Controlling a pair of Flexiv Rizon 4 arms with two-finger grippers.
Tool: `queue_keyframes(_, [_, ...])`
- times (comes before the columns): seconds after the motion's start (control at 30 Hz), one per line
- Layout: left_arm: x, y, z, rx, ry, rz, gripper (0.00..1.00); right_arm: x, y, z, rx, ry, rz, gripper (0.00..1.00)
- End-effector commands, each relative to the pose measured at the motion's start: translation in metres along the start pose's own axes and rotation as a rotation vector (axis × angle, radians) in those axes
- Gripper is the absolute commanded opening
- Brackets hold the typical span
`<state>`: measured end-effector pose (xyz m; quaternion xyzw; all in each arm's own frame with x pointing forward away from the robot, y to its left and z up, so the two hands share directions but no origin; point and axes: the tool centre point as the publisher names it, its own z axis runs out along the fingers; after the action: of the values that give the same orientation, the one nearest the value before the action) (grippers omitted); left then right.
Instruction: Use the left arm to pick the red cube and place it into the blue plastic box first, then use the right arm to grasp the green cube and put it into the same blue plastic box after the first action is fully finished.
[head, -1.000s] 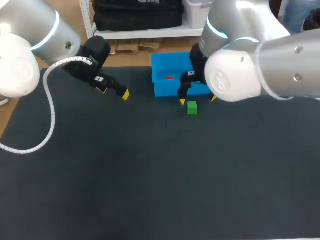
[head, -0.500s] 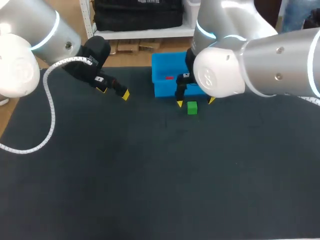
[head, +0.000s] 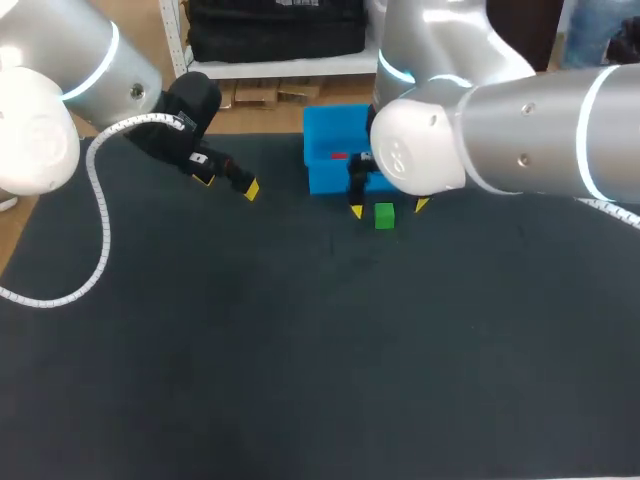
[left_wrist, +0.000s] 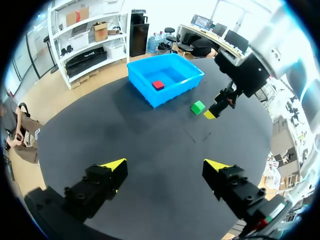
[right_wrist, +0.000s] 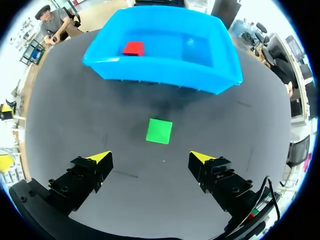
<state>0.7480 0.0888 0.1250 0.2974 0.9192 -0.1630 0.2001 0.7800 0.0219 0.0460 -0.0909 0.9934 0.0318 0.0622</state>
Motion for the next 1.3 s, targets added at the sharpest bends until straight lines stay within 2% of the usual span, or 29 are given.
queue_keyframes(0.03, [0.001, 0.001, 0.0, 0.004, -0.003, 0.003, 1.0, -0.008, 0.005, 0.005, 0.06, 0.035, 0.014, 1.0])
queue_keyframes(0.17, [0.001, 0.001, 0.0, 0.004, -0.003, 0.003, 1.0, -0.01, 0.004, 0.008, 0.084, 0.062, 0.018, 1.0])
queue_keyframes(0.4, [0.001, 0.001, 0.0, 0.004, -0.003, 0.003, 1.0, -0.015, 0.005, 0.01, 0.059, 0.082, 0.05, 1.0])
queue_keyframes(0.6, [0.001, 0.001, 0.0, 0.004, -0.003, 0.003, 1.0, -0.016, 0.006, 0.013, 0.032, 0.088, 0.074, 1.0])
queue_keyframes(1.3, [0.001, 0.001, 0.0, 0.004, -0.003, 0.003, 1.0, -0.015, -0.001, 0.03, 0.014, 0.091, 0.066, 1.0])
